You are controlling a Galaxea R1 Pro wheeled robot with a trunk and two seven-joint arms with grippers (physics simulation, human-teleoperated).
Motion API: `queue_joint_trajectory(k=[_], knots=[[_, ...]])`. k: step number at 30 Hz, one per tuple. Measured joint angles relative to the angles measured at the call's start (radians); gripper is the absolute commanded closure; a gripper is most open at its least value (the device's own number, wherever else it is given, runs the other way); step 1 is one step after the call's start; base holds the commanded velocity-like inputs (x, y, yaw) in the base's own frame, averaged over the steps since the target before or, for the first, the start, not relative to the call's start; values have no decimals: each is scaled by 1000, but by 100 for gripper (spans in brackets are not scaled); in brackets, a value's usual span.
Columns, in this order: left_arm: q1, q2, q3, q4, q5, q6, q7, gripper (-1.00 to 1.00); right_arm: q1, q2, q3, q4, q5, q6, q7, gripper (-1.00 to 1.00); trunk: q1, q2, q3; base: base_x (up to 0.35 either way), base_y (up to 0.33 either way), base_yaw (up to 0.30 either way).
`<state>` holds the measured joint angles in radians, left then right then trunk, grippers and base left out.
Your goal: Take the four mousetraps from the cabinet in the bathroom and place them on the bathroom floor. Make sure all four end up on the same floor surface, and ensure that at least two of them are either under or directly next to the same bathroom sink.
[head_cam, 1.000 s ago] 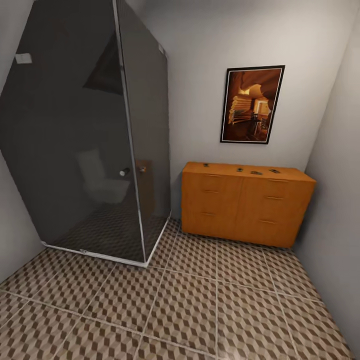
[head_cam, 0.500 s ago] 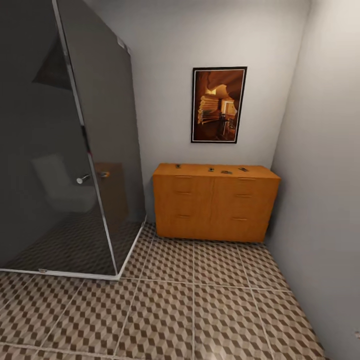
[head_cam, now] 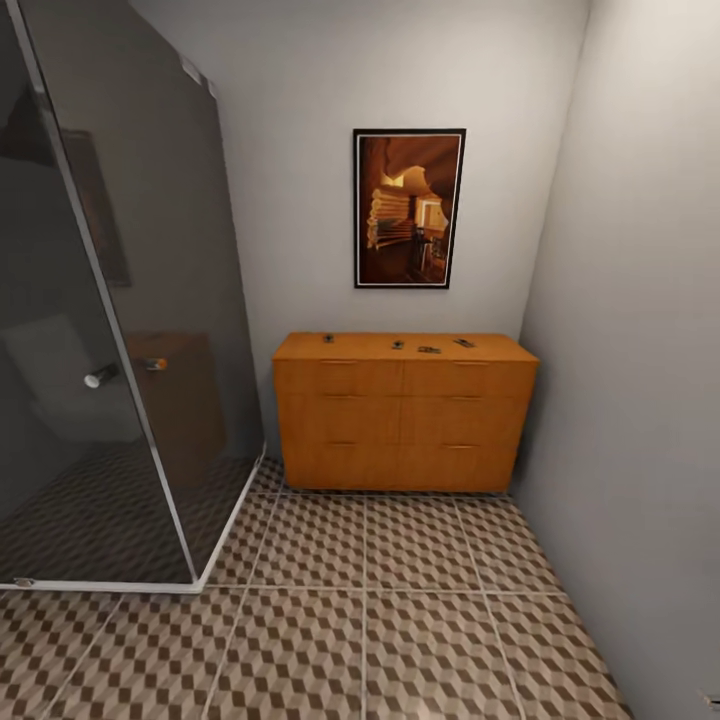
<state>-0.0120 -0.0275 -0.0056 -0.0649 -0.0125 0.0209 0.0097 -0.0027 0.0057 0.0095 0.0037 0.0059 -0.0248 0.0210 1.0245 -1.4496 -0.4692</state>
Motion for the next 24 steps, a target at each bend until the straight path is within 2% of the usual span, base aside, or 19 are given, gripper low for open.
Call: queue_joint_trajectory(k=[10, 19, 24], knots=[[0, 1, 0, 0, 1, 0, 0, -100, 0, 1, 1, -4, 1, -10, 0, -100, 0, 0, 0, 285, -23, -7], [0, 1, 0, -16, 2, -1, -6, -100, 0, 1, 3, -33, 3, -18, 3, -100, 0, 0, 0, 83, -6, -1], [0, 1, 0, -80, 2, 9, -9, -100, 0, 2, 5, -130, 2, -54, 34, -100, 1, 0, 0, 17, -1, 0]])
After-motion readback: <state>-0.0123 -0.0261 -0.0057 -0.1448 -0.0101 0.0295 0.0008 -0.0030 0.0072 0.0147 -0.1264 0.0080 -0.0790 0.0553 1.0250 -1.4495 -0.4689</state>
